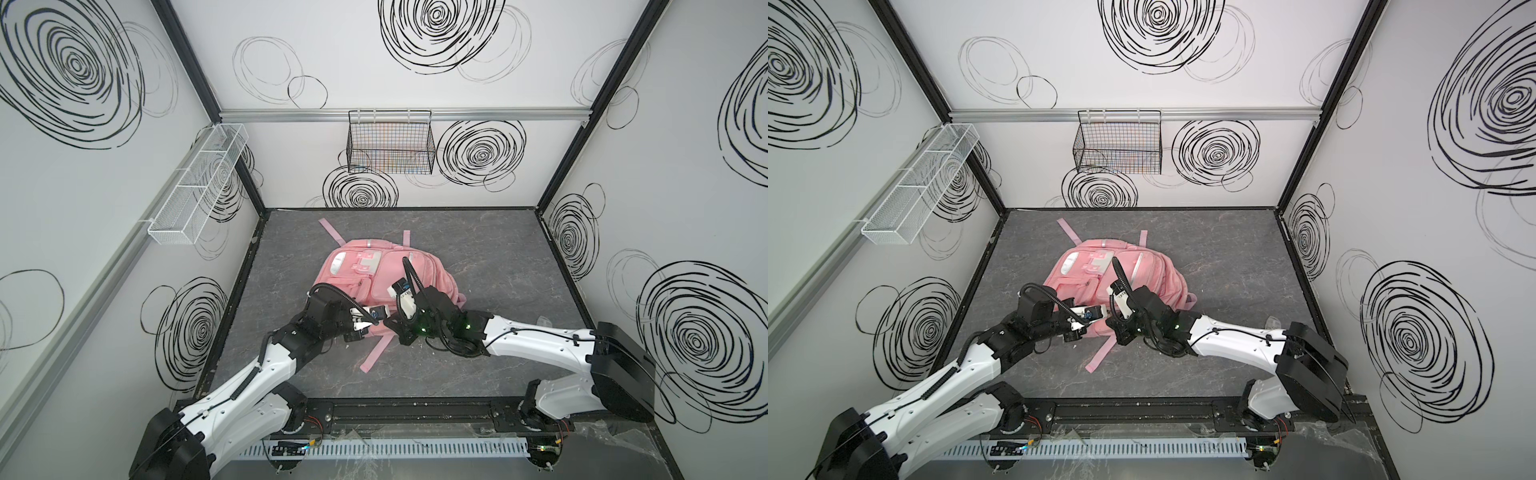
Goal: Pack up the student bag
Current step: 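Press the left gripper onto the bag top while right holds the pull, then pull the zipper along the bag top with the right gripper while left holds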
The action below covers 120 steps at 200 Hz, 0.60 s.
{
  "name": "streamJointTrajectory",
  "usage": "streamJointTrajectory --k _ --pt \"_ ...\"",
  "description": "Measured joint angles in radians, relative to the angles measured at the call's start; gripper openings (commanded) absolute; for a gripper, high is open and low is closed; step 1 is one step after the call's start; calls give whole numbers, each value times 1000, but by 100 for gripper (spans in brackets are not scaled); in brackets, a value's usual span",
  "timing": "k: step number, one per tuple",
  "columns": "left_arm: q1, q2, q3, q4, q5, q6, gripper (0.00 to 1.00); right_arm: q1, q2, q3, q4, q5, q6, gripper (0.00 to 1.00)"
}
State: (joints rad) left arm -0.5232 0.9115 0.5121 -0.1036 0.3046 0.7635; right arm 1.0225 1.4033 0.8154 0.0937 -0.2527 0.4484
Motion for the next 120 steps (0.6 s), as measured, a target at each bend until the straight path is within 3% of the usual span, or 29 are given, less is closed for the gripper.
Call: streamJointTrajectory --k 59,120 --pt "2 -17 -37 34 -44 0 0 -16 -61 6 -136 45 31 0" --pt "37 -16 -54 69 -134 -4 0 -56 -245 -59 -192 130 19 0"
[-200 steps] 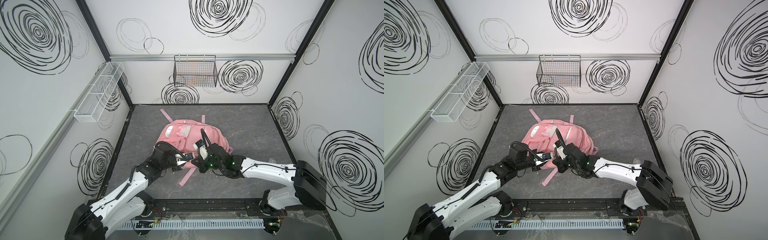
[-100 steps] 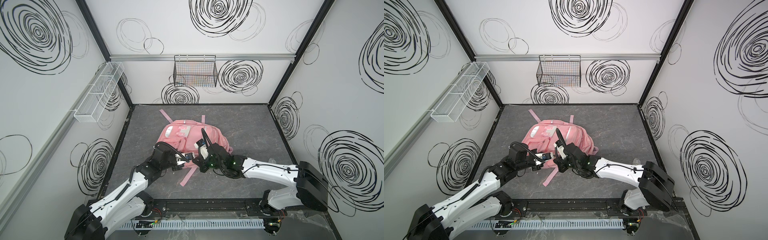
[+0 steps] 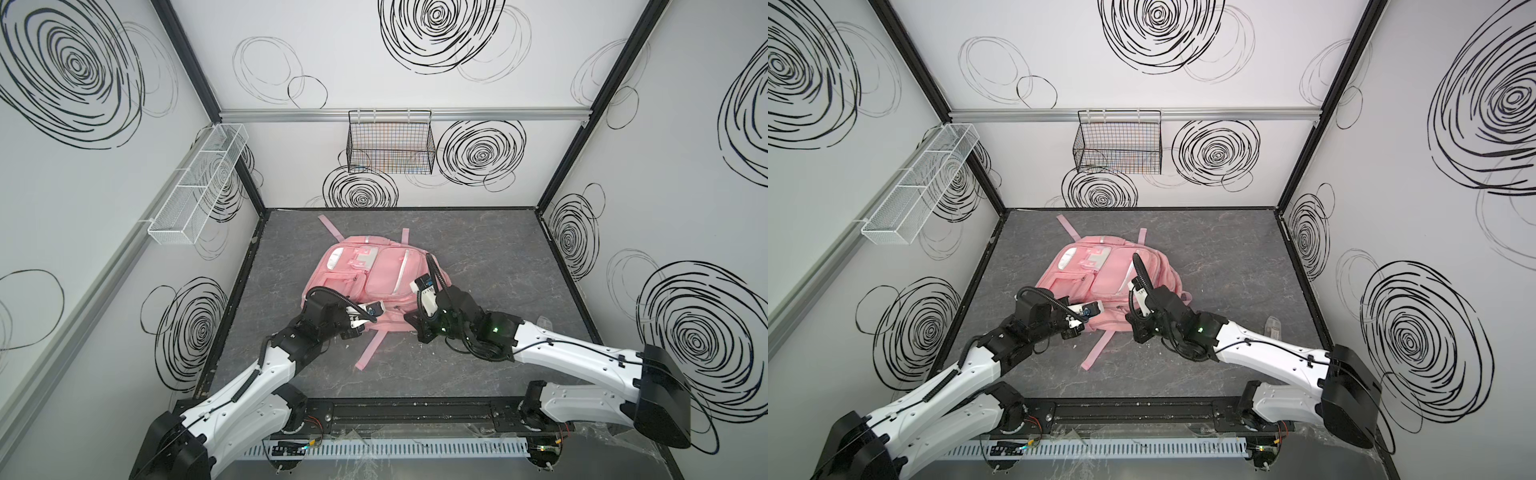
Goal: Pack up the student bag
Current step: 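Pull the zipper along the bag top with the right gripper while left holds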
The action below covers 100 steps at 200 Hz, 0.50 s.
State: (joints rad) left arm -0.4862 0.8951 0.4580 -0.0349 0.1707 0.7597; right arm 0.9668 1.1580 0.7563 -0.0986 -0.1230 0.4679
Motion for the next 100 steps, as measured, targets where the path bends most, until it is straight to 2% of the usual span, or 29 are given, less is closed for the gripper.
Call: streamJointTrajectory --k 90,95,100 --pt "13 -55 -26 4 -17 0 0 -17 -12 -37 75 27 -27 0" --pt "12 -55 -26 4 -18 0 12 -17 -12 -41 81 29 -27 0" --pt "10 -54 -26 3 -19 0 32 -17 -12 -44 85 31 -27 0"
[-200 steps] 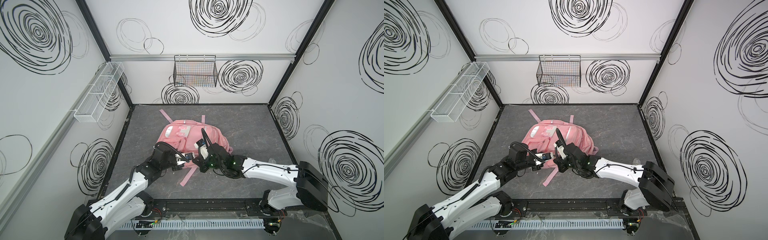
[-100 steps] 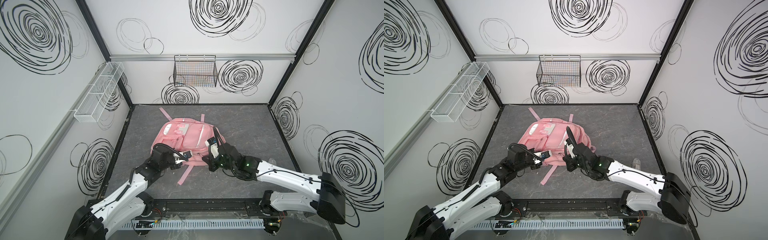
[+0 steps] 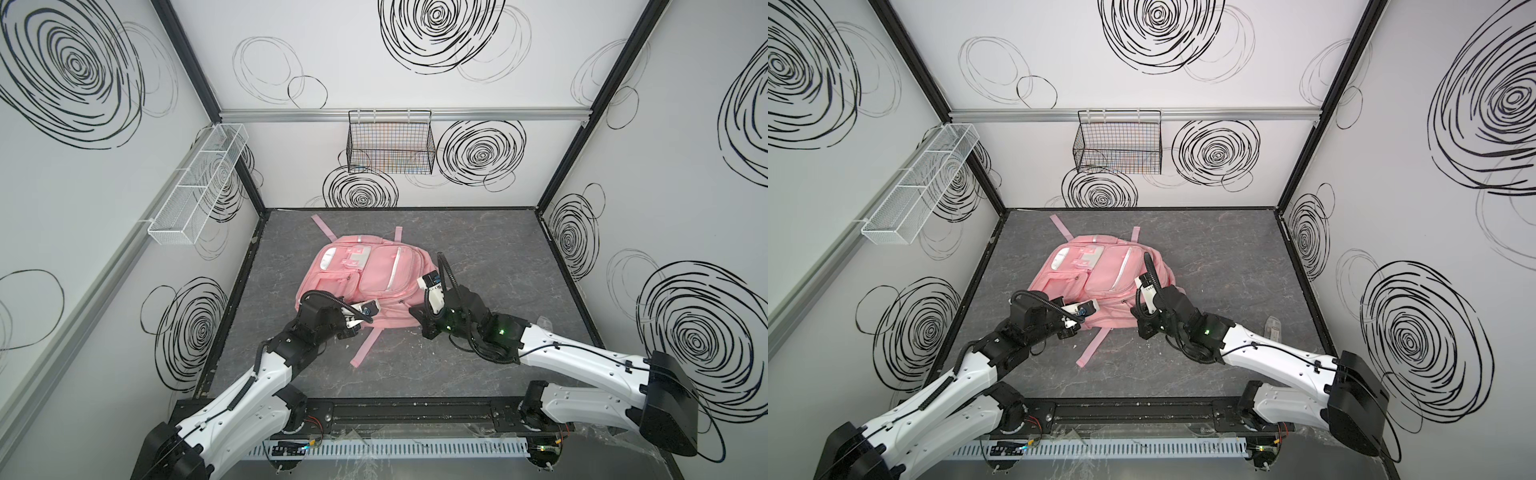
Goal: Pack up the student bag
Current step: 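Pull the zipper along the bag top with the right gripper while left holds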
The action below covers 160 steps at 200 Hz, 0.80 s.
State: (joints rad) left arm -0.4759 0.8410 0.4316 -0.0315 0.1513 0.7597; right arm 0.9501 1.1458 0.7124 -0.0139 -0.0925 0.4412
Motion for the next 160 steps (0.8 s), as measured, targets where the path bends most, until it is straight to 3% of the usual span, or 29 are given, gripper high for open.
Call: streamJointTrajectory --k 6,24,70,96,123,160 --pt "-3 0 0 0 -4 3 50 0 0 -1 4 3 0 0" --pt "-20 -5 0 5 -20 -6 57 -1 2 -1 4 13 0 0" --pt "-100 -72 7 -5 59 -9 55 11 18 5 3 -1 10 0" --pt "-163 -55 34 -3 85 -25 53 41 19 8 4 3 19 0" --pt "-171 -14 51 1 90 -31 51 84 38 21 8 5 32 0" --pt "-171 29 51 -29 41 -27 39 130 63 33 35 3 38 0"
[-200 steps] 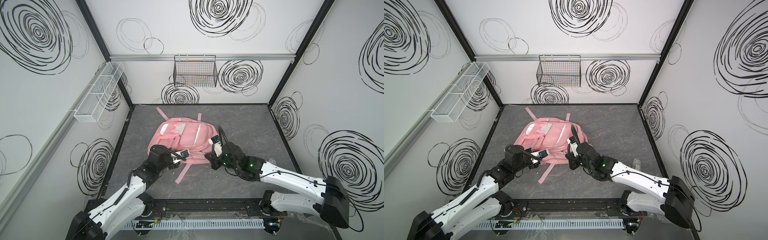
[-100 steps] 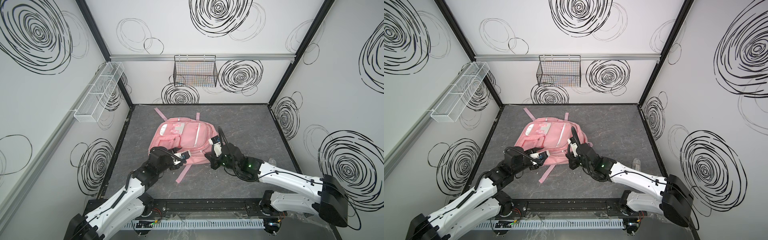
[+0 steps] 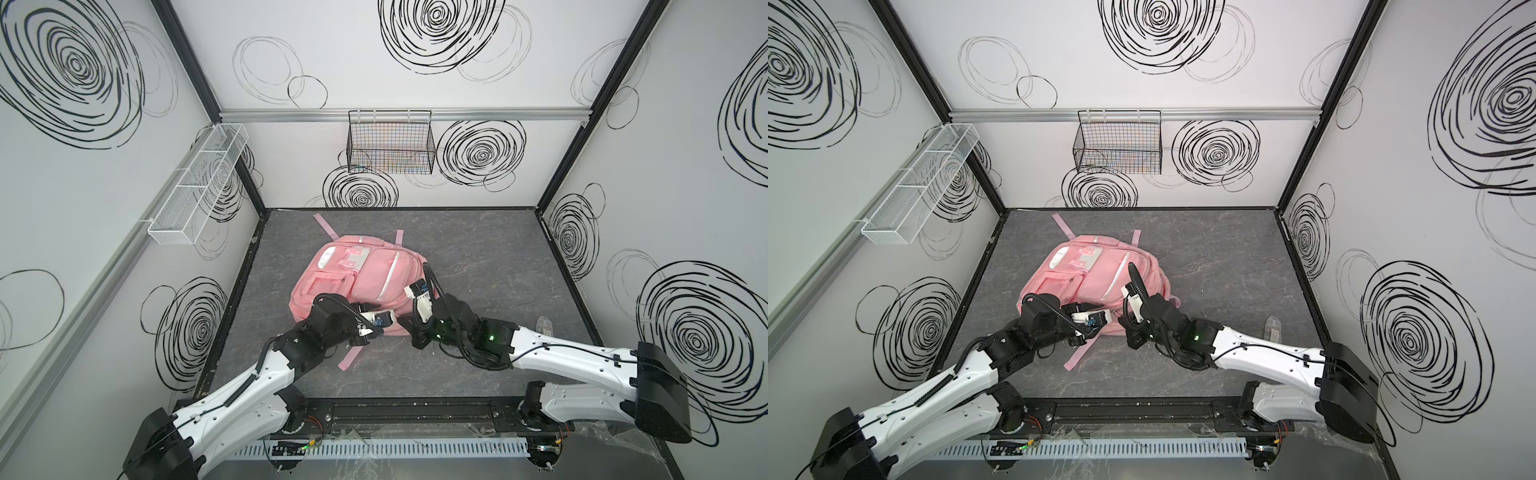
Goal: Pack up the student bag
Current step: 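Pull the zipper along the bag top with the right gripper while left holds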
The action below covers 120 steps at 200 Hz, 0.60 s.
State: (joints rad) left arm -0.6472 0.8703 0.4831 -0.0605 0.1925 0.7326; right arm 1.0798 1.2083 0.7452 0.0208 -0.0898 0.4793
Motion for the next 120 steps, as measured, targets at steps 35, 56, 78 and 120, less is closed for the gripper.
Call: streamJointTrajectory --k 35,56,78,120 --pt "0 -15 -2 -5 -30 5 23 9 3 7 7 1 0 0" --pt "0 -41 -12 -3 -43 6 11 10 3 12 10 4 0 0" --pt "0 -59 -23 -2 -48 16 4 10 3 13 11 13 0 0" --pt "0 -80 -37 7 -59 19 0 4 2 17 6 24 0 0"
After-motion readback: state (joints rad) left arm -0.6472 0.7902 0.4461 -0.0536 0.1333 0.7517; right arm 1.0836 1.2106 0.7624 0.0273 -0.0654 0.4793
